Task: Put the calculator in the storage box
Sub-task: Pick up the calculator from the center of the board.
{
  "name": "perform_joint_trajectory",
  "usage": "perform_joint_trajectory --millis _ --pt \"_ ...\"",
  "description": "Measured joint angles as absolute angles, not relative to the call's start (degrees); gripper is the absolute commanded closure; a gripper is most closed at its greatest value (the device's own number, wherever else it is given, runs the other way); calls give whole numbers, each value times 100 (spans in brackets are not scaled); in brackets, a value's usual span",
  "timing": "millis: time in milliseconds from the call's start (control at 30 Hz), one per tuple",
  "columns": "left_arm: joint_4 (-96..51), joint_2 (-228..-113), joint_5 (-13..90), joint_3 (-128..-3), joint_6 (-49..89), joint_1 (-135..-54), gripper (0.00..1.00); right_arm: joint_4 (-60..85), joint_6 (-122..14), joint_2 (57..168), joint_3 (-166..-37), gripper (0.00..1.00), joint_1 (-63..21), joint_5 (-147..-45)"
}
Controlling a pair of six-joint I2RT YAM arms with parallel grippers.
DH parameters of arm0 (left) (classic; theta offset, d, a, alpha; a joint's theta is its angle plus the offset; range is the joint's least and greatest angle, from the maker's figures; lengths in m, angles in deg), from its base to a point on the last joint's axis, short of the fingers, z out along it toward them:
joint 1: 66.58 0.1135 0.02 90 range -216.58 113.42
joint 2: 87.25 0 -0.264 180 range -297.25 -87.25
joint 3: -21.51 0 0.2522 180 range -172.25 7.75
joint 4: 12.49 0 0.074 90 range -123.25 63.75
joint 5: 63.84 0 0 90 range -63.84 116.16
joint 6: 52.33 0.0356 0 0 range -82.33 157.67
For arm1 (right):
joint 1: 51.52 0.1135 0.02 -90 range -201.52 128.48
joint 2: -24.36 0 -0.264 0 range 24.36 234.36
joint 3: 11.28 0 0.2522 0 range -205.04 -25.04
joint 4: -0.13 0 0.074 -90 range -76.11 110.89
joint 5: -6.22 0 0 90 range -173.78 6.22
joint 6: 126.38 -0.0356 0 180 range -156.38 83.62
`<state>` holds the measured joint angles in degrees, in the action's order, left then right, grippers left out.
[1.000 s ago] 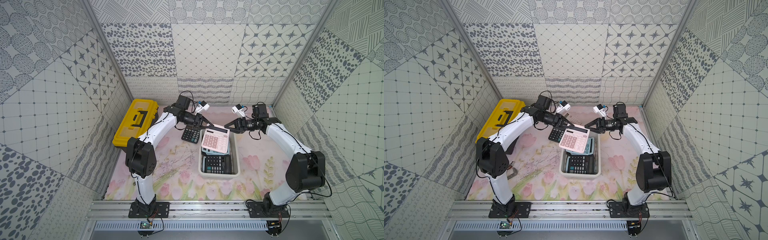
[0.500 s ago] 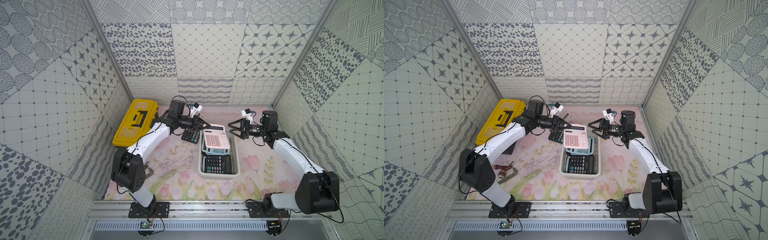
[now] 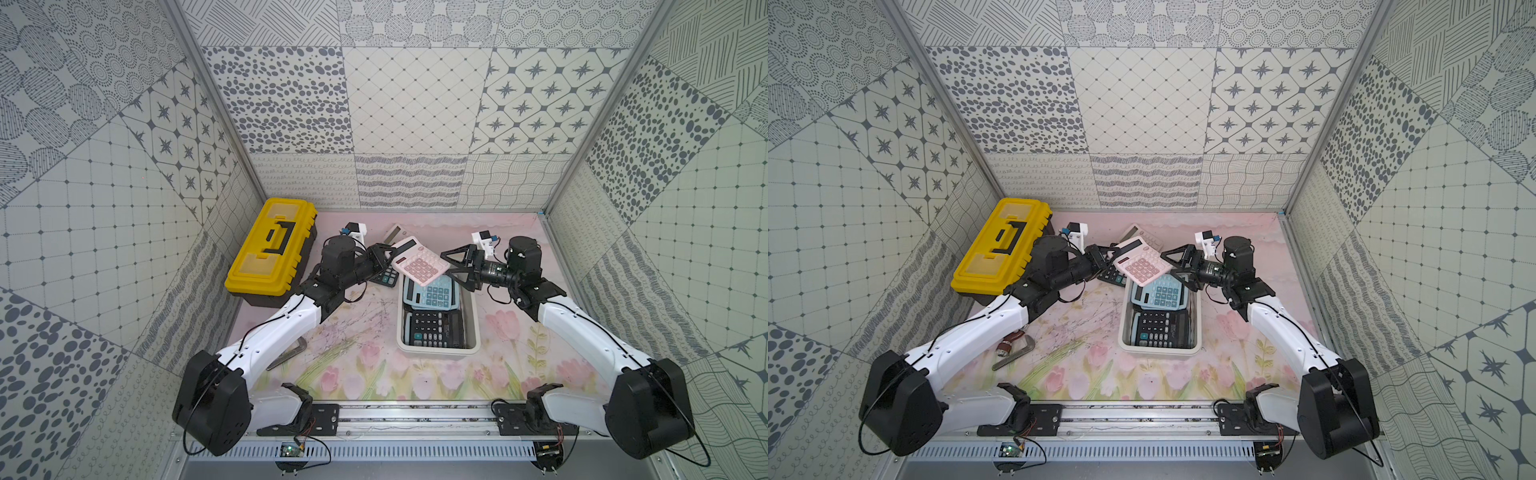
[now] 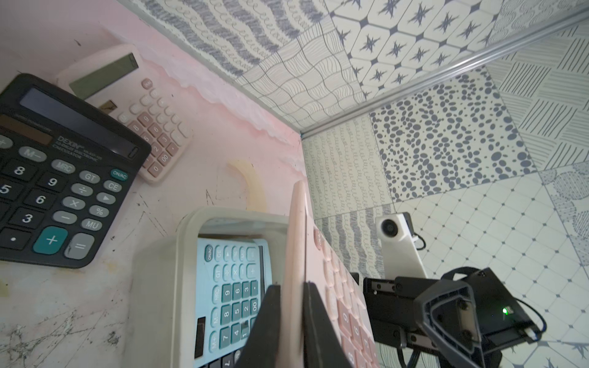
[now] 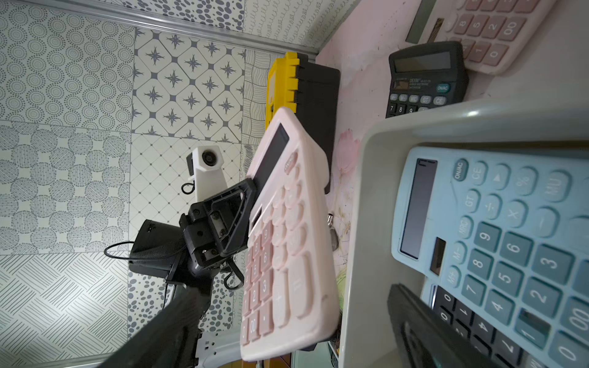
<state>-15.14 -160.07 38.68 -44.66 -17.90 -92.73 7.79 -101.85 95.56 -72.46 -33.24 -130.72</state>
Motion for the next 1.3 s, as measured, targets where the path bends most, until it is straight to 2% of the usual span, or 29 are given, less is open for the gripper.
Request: perform_joint_trajectory --millis 100,233,433,633,1033,1167,1300 --pt "-1208 -15871 3415 -4288 -1936 -9356 100 411 -10522 9552 -7095 11 -3136 -12862" --pt "-847 -15771 2974 -4111 -2072 -9435 100 -21 -10931 9552 -6931 25 -2893 -12598" --pt "-522 -15756 2578 -3982 -2220 -9494 100 -662 -11398 9563 -6907 35 -2633 -12263" --pt "-305 -15756 2405 -3934 -2279 -9522 100 -1243 -11787 9746 -6907 49 -2476 -11995" --pt "-161 -15760 2276 -3869 -2402 -9533 100 -1499 -12083 10116 -7158 64 -2224 -11715" --pt "-74 -15788 2279 -3845 -2450 -9535 100 -1530 -12133 10201 -7252 72 -2165 -11654" --pt "14 -15826 2276 -3827 -2483 -9537 100 -1457 -12176 10240 -7311 87 -2152 -11610"
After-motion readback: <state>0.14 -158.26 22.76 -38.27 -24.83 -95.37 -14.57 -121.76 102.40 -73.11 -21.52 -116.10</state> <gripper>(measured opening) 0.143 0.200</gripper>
